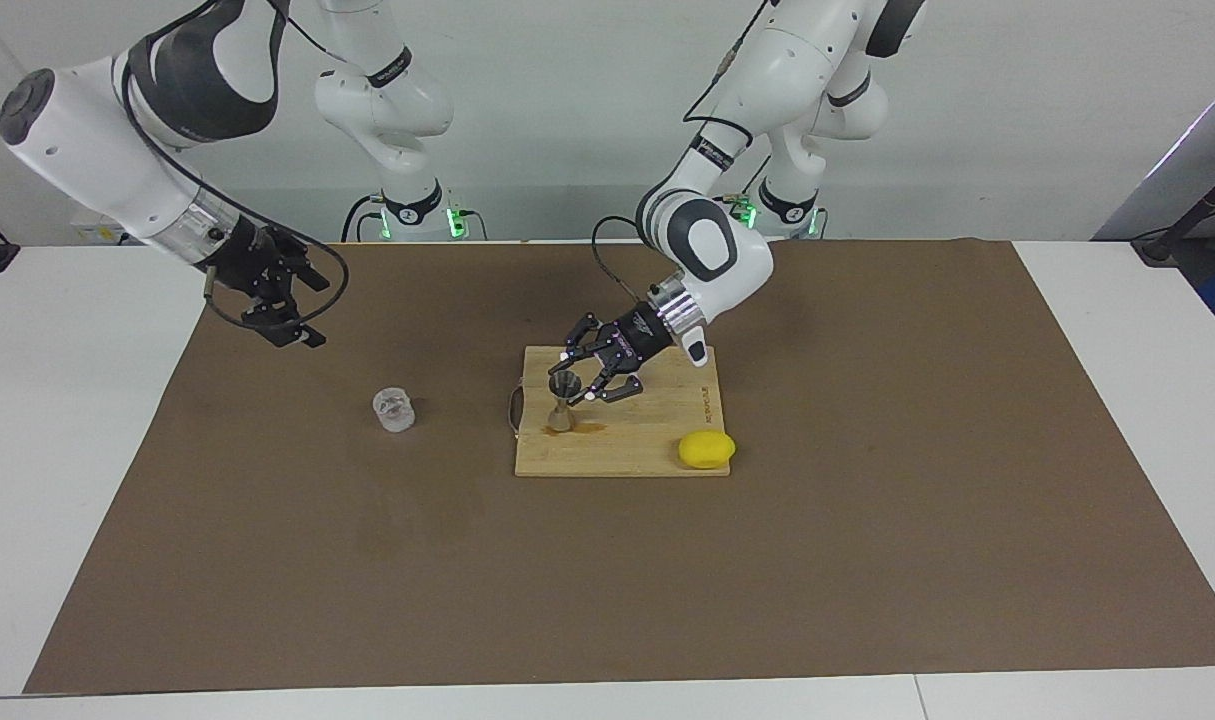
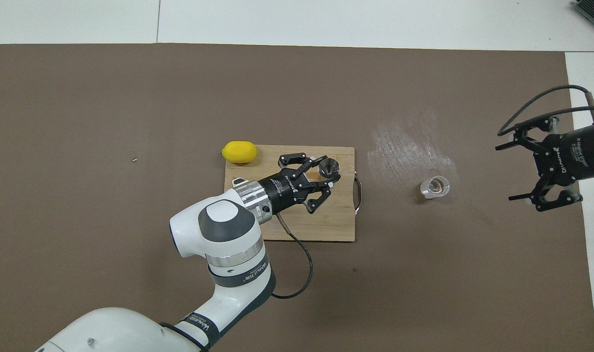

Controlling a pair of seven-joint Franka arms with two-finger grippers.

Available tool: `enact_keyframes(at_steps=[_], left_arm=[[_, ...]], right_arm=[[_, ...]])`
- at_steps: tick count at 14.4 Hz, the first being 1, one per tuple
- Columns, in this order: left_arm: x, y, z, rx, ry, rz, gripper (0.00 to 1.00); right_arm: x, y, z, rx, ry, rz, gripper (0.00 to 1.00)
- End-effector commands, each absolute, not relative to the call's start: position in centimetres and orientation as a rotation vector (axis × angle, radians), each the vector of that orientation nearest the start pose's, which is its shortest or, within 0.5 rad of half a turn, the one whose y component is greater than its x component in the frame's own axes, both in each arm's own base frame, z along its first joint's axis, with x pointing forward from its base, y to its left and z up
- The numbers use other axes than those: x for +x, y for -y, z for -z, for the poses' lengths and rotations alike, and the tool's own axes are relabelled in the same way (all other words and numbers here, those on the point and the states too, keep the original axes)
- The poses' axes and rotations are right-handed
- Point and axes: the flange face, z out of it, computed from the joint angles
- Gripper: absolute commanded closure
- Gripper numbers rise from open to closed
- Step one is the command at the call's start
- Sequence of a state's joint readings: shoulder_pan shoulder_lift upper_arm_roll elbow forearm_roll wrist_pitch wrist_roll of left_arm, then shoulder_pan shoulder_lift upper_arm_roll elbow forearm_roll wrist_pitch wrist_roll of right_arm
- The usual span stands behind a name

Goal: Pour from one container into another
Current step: 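Release the metal cup on the board while the right gripper reaches the glass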

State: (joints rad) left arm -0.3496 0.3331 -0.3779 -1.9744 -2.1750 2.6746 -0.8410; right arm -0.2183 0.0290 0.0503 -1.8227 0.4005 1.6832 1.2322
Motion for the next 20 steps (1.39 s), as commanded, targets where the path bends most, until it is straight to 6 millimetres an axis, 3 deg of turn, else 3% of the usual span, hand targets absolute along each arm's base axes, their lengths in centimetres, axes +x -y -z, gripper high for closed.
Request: enact_keyframes(at_steps=[1, 2, 4, 5, 6, 9, 13, 17, 19, 20], left_arm=[[47.6, 38.5, -30.9, 0.966, -1.822, 0.879, 1.0], [47.4, 38.5, -30.8, 0.97, -1.829, 0.872, 1.0], [47.6, 38.4, -30.7, 0.968, -1.835, 0.865, 1.0], [47.5, 38.5, -30.7, 0.969, -1.834, 0.866, 0.23], [47.6, 38.4, -30.7, 0.968, -1.835, 0.865, 0.0], [47.4, 38.5, -30.7, 0.97, -1.833, 0.867, 0.0], [46.5, 39.4, -30.8, 1.002, -1.824, 0.874, 0.0], [45.3, 39.9, -35.0, 1.027, -1.787, 0.809, 0.0], [46.0, 38.7, -36.5, 1.004, -1.791, 0.77, 0.0], [47.4, 36.9, -37.1, 0.962, -1.799, 0.744, 0.0]], right_arm=[[55.8, 10.5, -43.4, -1.921, -1.931, -0.642, 0.0], [55.9, 11.5, -41.3, -1.898, -1.944, -0.659, 0.0], [56.6, 11.3, -38.0, -1.861, -1.926, -0.724, 0.0], [56.9, 11.1, -36.4, -1.866, -1.914, -0.715, 0.0], [56.6, 11.0, -34.7, -1.851, -1.923, -0.697, 0.0], [56.8, 10.9, -27.4, -1.817, -1.789, -0.801, 0.0], [56.6, 10.0, -26.8, -1.784, -1.774, -0.824, 0.0], [54.3, 8.8, -25.2, -1.697, -1.772, -0.865, 0.0], [52.9, 8.3, -24.5, -1.649, -1.754, -0.885, 0.03], [52.2, 8.0, -24.1, -1.642, -1.734, -0.876, 0.04]])
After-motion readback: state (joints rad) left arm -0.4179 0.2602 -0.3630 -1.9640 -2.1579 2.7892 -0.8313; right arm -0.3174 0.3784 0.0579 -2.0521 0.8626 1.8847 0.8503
